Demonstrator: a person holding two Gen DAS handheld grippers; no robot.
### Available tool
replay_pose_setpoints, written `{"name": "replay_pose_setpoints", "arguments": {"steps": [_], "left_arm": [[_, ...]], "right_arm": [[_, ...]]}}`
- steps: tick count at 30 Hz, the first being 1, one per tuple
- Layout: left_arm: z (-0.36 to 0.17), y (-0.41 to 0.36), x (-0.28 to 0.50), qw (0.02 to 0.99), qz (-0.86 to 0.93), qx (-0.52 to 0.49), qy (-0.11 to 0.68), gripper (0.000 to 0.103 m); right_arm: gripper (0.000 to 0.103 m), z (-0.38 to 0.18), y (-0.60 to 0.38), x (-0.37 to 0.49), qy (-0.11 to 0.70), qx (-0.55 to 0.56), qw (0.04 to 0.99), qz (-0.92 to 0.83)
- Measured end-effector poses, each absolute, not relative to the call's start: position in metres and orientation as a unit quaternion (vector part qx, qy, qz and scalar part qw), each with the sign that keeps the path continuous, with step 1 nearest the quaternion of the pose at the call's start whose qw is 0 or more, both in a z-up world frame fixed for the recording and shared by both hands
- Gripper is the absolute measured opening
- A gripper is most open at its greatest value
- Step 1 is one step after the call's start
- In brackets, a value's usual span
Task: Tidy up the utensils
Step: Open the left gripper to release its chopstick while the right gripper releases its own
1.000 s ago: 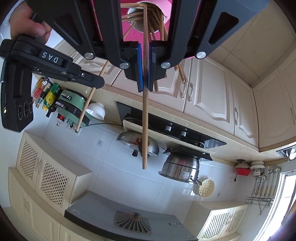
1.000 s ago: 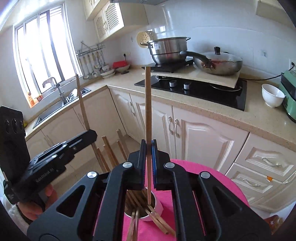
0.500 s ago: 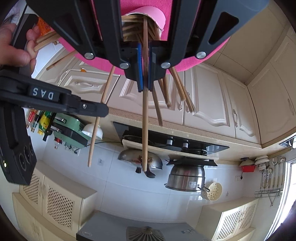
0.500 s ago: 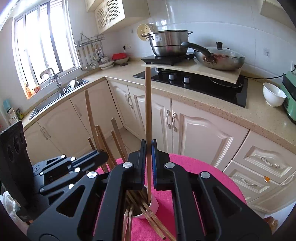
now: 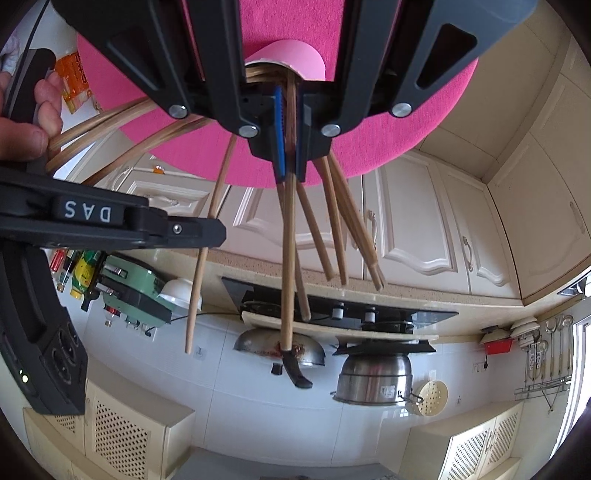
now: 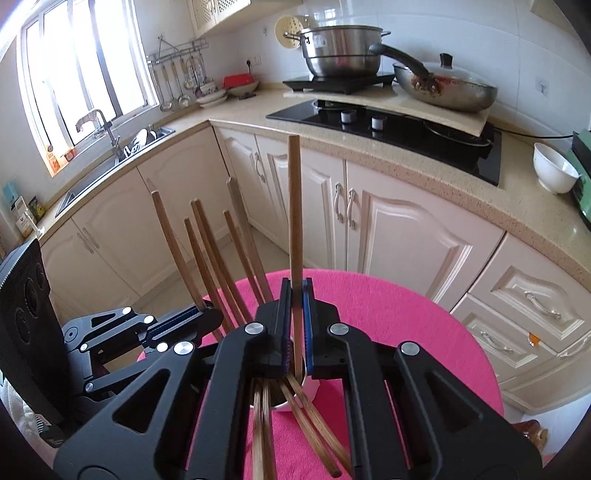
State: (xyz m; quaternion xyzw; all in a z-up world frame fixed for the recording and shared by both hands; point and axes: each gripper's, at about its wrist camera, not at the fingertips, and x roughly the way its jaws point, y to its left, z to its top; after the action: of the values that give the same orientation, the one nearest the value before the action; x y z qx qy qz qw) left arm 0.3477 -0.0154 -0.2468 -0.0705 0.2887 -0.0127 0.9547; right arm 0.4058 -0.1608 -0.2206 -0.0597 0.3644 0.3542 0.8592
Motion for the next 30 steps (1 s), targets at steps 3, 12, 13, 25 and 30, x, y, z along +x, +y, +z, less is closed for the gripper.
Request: {"name": "replay_pose_setpoints", "arguments": {"steps": [3,12,13,25,30], "left_arm": [[-0.251,-0.015,0.347,0.954,-0.01,-0.068,0.293,0.006],[-0.245,-0.013,0.347,0.945,-0.005,-0.092,0.313,0.007],[-0.244,-0.014,0.347,0.945,-0.006,-0.092,0.314,0.008],[-0.224,-0.021,0.34,0.947,0.009,-0.096,0.308,0.035],[-0.217,-0.02,0.336,0.948,0.013,-0.098,0.301,0.036]], "right_arm": [[0.006,-0.225,-0.16,0.406,0.371,-0.059,0.857,0.353],[0.006,-0.23,-0.161,0.404,0.381,-0.058,0.854,0.35],[0.006,-0.231,-0.162,0.404,0.384,-0.057,0.853,0.349],[0.007,-0.242,-0.158,0.401,0.409,-0.069,0.841,0.347],[0.007,-0.239,-0.159,0.397,0.413,-0.066,0.843,0.339]]}}
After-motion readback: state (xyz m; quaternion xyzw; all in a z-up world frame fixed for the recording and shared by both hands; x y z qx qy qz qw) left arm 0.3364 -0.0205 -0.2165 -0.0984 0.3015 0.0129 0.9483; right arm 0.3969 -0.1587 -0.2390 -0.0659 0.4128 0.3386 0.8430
